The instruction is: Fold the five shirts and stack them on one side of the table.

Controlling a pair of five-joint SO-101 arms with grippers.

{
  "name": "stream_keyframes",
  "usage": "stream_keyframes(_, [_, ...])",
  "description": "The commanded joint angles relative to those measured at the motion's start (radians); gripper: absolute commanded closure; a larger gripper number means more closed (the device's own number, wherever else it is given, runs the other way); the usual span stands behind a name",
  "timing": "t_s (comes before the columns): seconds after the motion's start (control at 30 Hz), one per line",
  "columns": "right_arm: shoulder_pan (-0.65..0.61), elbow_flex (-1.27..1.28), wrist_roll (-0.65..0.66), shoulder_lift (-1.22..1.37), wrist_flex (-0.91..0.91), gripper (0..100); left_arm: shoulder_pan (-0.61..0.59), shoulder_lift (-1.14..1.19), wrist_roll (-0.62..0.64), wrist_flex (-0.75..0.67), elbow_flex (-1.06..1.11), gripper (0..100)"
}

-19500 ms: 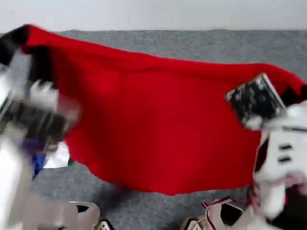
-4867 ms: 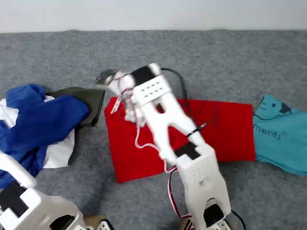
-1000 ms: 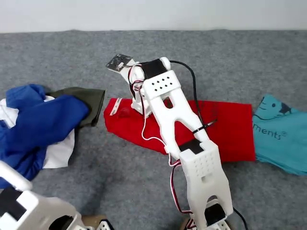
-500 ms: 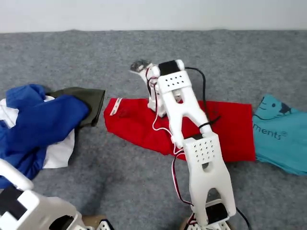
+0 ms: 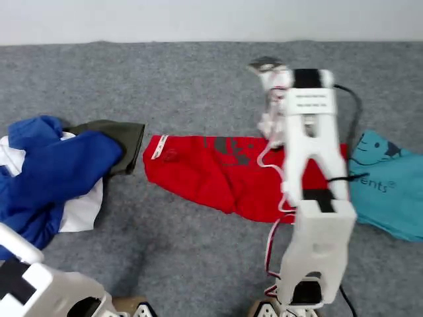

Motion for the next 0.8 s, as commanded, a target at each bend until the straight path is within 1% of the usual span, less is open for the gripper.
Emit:
stream_keyframes(0.0, [0.111, 0.023, -0.032, -0.076, 0.039, 80.1, 0.005, -0.061, 0.0, 0.02, -0.012, 98])
stream_keyframes(0.07, [0.147, 0.049, -0.071, -0.065, 0.007, 78.9, 0.012, -0.061, 0.0, 0.032, -0.013, 98])
stream_keyframes(0.2, [0.173, 0.072, -0.087, -0.007, -0.054, 78.9, 0.025, -0.058, -0.002, 0.035, -0.013, 98])
stream_keyframes(0.33, [0.191, 0.071, -0.127, 0.061, -0.091, 78.9, 0.074, -0.06, -0.002, 0.035, -0.013, 98])
stream_keyframes(0.57, [0.254, 0.064, -0.13, 0.105, -0.111, 78.9, 0.167, -0.054, -0.002, 0.037, -0.013, 98])
stream_keyframes(0.77, [0.275, 0.087, -0.13, 0.127, -0.173, 78.9, 0.187, -0.051, 0.0, 0.032, -0.008, 98])
